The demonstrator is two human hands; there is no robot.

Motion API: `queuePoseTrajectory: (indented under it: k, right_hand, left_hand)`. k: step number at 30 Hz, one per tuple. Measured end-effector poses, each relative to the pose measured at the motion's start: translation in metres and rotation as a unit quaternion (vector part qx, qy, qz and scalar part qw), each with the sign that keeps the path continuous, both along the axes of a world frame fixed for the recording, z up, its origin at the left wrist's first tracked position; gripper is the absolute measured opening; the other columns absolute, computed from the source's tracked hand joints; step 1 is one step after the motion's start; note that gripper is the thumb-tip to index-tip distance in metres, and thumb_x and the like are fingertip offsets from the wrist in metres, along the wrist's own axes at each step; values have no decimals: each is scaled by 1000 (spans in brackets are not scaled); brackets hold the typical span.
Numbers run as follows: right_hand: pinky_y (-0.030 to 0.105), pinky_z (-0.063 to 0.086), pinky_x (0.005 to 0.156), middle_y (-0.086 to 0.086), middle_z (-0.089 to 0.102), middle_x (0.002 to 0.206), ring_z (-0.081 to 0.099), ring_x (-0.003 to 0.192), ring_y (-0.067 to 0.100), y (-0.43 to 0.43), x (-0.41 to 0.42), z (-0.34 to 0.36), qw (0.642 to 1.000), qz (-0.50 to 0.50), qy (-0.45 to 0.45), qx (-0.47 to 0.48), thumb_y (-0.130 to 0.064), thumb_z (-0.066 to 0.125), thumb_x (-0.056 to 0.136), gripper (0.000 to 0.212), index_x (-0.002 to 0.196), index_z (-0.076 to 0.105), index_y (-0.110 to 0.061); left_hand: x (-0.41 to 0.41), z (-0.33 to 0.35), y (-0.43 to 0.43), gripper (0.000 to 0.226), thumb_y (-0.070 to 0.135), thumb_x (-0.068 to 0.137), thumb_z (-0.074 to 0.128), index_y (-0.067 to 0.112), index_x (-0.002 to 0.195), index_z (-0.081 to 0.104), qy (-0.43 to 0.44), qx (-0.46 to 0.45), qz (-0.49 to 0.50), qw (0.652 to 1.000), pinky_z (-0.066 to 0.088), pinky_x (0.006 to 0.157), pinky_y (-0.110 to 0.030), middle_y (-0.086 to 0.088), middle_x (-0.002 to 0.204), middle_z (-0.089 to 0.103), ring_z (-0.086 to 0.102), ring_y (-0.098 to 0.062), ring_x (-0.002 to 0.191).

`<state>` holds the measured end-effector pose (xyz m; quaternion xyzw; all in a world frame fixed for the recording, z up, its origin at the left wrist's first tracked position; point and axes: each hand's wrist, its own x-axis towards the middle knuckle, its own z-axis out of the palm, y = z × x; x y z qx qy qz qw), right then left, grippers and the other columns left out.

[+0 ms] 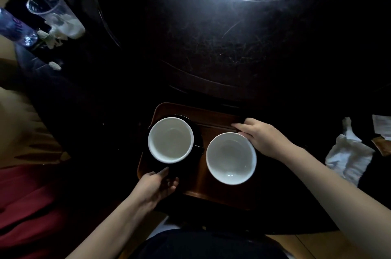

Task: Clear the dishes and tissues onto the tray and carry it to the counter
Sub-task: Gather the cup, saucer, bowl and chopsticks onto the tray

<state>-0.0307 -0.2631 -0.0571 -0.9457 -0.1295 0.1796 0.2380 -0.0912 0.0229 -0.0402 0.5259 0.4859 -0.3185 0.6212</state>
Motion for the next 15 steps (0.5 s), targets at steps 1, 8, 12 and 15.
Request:
queuePoseTrajectory:
  k: [1, 8, 12, 15]
  right_hand:
    - [37, 50, 78, 7, 59, 105, 62, 93, 28, 3, -2, -3, 1000, -7, -6, 2, -28, 50, 93, 37, 129, 55, -18]
    - [38, 55, 70, 14, 65, 92, 65, 85, 34, 11, 4, -16, 992, -33, -119, -19, -10, 72, 77, 30, 105, 63, -3]
    - [35, 57, 67, 13, 64, 89, 64, 83, 31, 14, 3, -16, 987, -30, -160, -16, -6, 75, 73, 32, 102, 63, -2]
    - [33, 53, 76, 13, 65, 93, 63, 87, 30, 11, 0, -20, 980, -39, -195, 0, -6, 74, 74, 35, 106, 62, -1]
  left_hand:
    - [0, 1, 0, 23, 11, 95, 44, 3, 75, 53, 0, -1, -4, 1000, 46, 35, -17, -6, 41, 61, 57, -12, 37]
    - [2, 3, 2, 25, 11, 95, 45, 1, 75, 54, 4, -8, -16, 1000, 46, 35, -17, -7, 42, 61, 58, -13, 39]
    - [3, 3, 2, 25, 12, 95, 44, 2, 75, 54, 6, -11, -23, 1000, 46, 35, -17, -5, 41, 60, 56, -15, 48]
    - [3, 3, 2, 25, 12, 95, 44, 1, 76, 55, 9, -17, -23, 1000, 46, 35, -17, -7, 43, 61, 57, -12, 40]
